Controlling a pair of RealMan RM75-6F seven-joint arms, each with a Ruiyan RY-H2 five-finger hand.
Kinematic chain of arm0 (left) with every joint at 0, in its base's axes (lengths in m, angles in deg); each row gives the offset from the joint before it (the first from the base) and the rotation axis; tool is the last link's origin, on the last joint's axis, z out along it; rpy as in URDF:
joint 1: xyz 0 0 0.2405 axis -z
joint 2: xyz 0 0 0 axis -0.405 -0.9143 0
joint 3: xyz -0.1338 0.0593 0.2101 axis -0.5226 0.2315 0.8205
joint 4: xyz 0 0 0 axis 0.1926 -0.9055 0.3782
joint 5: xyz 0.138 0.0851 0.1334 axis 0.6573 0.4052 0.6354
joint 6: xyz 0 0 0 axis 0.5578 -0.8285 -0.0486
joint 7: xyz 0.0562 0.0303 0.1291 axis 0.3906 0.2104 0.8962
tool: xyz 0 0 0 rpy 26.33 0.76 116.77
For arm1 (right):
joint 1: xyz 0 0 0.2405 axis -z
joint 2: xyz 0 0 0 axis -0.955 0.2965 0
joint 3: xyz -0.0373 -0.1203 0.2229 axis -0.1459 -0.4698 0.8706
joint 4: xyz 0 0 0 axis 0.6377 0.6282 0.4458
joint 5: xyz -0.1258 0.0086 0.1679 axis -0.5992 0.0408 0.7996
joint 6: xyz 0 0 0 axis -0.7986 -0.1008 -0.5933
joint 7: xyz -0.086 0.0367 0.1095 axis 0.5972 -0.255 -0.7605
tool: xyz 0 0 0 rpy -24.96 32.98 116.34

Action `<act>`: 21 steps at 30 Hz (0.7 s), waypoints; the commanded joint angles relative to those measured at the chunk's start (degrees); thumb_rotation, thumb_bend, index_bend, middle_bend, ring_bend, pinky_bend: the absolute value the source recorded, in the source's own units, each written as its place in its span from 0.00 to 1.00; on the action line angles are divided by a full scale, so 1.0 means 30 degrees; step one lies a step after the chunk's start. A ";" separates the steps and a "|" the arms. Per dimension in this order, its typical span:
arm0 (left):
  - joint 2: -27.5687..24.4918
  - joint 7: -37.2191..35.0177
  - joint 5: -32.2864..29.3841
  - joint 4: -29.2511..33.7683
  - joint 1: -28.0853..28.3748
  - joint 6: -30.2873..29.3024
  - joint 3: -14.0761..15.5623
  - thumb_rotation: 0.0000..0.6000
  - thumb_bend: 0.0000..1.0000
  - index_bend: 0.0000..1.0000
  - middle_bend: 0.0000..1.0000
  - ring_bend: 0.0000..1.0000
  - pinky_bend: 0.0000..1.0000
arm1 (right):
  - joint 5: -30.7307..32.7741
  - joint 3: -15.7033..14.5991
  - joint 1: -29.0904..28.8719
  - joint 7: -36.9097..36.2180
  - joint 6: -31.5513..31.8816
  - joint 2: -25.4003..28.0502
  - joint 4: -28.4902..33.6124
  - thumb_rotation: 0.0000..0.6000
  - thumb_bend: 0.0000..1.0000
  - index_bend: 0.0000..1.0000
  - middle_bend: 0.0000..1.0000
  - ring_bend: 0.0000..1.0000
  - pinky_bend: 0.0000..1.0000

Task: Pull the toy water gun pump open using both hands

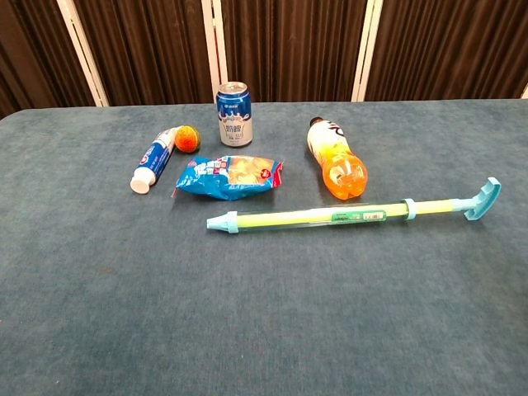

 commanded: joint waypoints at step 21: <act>-0.0094 0.0083 -0.0339 0.0157 0.0301 0.0651 -0.0188 1.00 0.04 0.00 0.00 0.00 0.08 | 0.7601 0.3168 -0.5021 0.7242 -0.0550 -0.8307 -0.5230 1.00 0.30 0.39 0.04 0.00 0.00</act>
